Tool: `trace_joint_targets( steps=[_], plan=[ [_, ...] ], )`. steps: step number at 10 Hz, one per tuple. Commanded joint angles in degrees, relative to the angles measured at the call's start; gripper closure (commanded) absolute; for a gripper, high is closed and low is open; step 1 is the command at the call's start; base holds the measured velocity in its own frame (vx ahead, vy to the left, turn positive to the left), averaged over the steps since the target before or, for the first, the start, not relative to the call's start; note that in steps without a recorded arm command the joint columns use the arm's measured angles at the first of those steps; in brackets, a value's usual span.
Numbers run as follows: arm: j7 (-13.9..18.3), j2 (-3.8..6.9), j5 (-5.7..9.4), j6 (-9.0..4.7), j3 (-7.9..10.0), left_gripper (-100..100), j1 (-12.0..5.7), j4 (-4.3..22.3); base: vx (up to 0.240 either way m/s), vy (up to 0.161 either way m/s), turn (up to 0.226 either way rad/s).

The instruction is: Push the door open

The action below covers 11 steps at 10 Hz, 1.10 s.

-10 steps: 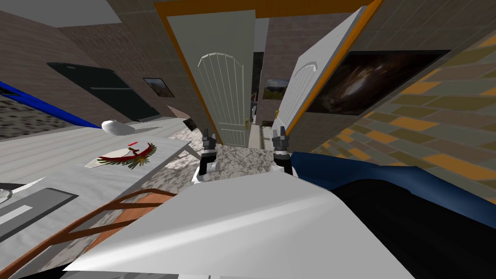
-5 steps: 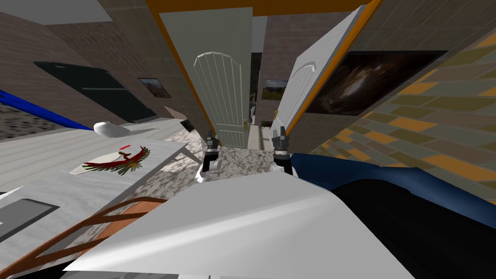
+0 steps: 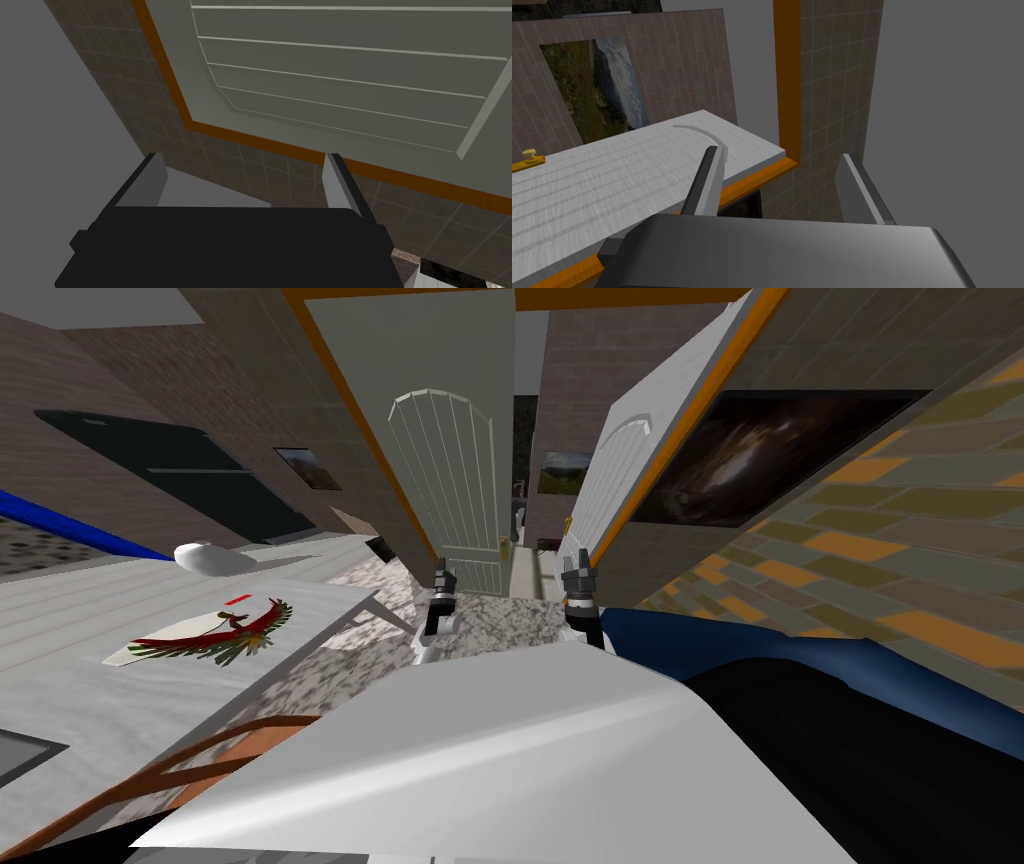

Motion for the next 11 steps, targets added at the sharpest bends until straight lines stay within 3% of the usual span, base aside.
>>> trace_joint_targets(
  steps=[1,2,3,7,8,10,11],
  plan=[
    [0.14,0.02,-0.05,0.14,0.08,-100,-1.59,2.86,0.105,-0.05,-0.04],
    [0.16,-0.05,-0.09,0.23,0.14,-100,-2.72,4.95,0.105,-0.041,-0.029],
    [0.16,-0.05,-0.09,0.23,0.14,-100,-2.72,5.53,0.075,-0.029,-0.01],
    [0.21,-0.45,-0.28,0.58,0.38,-100,-7.17,13.13,0.088,-0.032,-0.034],
    [0.21,-0.45,-0.28,0.58,0.38,-100,-7.17,13.51,0.065,-0.019,-0.012],
    [0.24,-0.69,-0.38,0.75,0.49,-100,-9.36,16.95,0.075,-0.033,-0.031],
    [0.24,-0.69,-0.38,0.75,0.49,-100,-9.36,17.44,0.064,-0.022,-0.011]
  ],
)
